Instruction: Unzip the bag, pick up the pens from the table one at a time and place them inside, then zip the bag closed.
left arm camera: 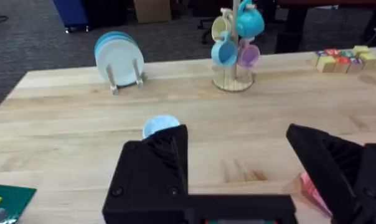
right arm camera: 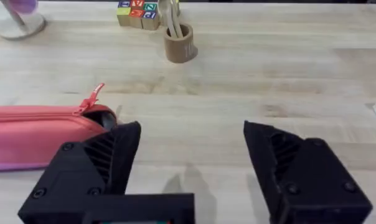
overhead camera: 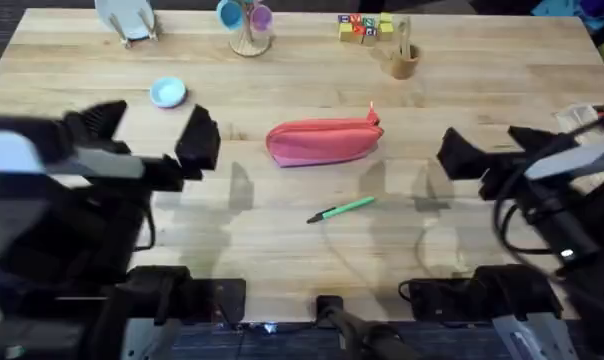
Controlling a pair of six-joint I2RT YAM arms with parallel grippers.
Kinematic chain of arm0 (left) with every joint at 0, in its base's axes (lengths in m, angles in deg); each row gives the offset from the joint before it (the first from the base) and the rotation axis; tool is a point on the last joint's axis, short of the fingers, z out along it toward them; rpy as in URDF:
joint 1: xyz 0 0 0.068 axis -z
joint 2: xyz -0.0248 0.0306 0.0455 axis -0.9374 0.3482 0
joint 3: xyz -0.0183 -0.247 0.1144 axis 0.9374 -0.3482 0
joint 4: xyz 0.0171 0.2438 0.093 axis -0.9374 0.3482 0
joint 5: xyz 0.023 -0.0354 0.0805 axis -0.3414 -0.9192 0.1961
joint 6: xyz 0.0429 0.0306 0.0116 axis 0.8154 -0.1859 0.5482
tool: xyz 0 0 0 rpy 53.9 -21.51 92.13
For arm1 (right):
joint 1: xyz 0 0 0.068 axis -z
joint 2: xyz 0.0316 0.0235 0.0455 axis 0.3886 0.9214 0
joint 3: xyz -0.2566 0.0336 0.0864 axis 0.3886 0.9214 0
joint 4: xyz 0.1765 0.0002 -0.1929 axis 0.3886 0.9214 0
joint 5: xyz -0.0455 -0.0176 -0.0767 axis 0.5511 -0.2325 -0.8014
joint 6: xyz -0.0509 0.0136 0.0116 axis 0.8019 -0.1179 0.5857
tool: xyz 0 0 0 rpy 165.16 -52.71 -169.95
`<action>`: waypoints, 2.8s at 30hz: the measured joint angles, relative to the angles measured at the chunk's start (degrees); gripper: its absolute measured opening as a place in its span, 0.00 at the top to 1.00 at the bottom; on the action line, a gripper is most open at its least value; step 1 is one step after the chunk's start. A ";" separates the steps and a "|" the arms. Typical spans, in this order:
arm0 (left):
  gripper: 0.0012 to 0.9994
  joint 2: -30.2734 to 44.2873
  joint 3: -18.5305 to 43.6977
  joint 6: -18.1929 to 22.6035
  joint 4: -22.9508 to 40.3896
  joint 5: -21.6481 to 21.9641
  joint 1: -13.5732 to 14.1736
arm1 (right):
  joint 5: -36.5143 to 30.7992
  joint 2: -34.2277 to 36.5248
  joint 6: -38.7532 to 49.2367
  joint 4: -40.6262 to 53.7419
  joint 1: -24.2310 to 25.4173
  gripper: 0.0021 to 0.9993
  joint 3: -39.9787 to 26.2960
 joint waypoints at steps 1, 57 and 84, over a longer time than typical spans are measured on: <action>0.01 1.71 2.21 0.07 0.89 0.00 0.01 | -0.01 1.87 0.00 1.30 0.00 0.00 -2.25; 0.01 45.16 40.14 67.66 43.82 -31.82 0.01 | 7.33 30.57 0.00 16.37 0.00 0.00 -33.97; 0.01 73.31 40.25 68.08 32.17 -39.81 0.01 | 7.55 30.59 0.00 16.37 0.00 0.00 -33.97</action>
